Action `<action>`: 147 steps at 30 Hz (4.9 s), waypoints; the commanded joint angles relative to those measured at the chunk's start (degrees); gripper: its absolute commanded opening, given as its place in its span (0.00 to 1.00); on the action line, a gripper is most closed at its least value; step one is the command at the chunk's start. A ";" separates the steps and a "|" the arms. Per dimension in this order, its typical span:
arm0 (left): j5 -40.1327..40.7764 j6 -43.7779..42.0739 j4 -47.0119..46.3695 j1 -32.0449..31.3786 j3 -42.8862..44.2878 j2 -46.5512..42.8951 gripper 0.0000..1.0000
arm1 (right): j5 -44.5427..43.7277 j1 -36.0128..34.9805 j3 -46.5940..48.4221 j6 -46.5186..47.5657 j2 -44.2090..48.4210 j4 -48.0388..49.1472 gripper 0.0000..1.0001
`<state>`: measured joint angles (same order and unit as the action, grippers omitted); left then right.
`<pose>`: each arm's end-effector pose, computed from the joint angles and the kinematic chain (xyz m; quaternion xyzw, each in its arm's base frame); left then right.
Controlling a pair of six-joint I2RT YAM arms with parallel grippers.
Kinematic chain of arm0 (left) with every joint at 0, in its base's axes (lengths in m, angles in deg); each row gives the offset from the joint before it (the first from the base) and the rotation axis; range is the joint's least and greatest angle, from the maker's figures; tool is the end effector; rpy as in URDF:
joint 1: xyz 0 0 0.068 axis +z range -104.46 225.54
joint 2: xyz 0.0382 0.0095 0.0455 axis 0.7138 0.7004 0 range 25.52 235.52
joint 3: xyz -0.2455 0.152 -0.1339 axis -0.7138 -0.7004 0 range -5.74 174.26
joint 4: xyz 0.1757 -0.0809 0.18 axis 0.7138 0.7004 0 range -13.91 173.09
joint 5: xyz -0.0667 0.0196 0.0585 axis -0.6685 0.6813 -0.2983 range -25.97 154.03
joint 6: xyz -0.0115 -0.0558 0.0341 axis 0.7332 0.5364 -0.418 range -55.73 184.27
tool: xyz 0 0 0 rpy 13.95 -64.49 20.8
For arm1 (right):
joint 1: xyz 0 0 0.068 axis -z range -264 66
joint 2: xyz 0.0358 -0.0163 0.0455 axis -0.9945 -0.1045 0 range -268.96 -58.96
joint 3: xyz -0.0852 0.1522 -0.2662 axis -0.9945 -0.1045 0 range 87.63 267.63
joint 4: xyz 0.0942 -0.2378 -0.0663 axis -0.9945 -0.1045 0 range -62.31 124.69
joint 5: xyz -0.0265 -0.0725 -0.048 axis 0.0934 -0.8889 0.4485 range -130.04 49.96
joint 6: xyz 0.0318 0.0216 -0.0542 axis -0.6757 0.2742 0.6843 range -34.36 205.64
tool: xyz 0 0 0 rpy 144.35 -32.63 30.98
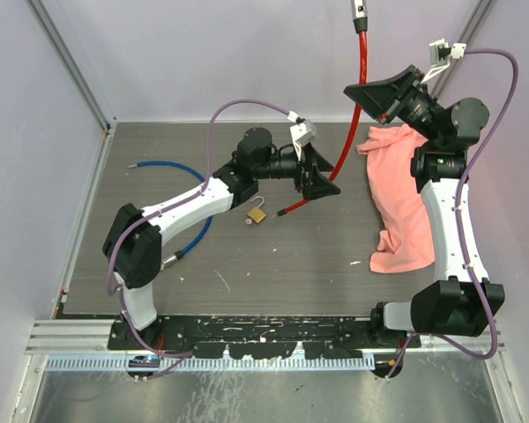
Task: Lock with the key
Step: Adjust the lock.
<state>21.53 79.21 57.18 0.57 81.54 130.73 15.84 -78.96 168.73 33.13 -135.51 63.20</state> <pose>0.3064 -0.3563 0.3961 0.4189 0.5641 -0.5520 0.4490 0.2797 0.0191 0.5516 -0.1583 0.5674 0.5170 0.6211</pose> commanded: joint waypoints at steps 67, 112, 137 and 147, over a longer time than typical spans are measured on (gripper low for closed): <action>39.19 -119.10 -32.65 -20.61 -33.12 -12.89 0.98 | 6.52 -5.04 19.63 -23.18 -9.64 -10.64 0.01; 44.84 -102.66 -19.19 -25.70 -27.07 -11.02 0.00 | 1.84 -6.84 14.42 12.50 -6.08 -27.58 0.01; -5.80 39.08 -31.67 3.26 -15.84 -16.42 0.00 | 8.17 -5.65 -23.20 17.50 4.99 38.27 0.01; -18.98 54.46 -40.40 4.69 -13.54 -10.74 0.00 | 5.85 -5.65 -15.56 48.43 4.56 8.24 0.01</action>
<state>8.85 125.00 20.94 4.31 65.74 120.33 23.66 -84.27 145.47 62.59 -133.06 84.77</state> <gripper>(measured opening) 0.112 0.211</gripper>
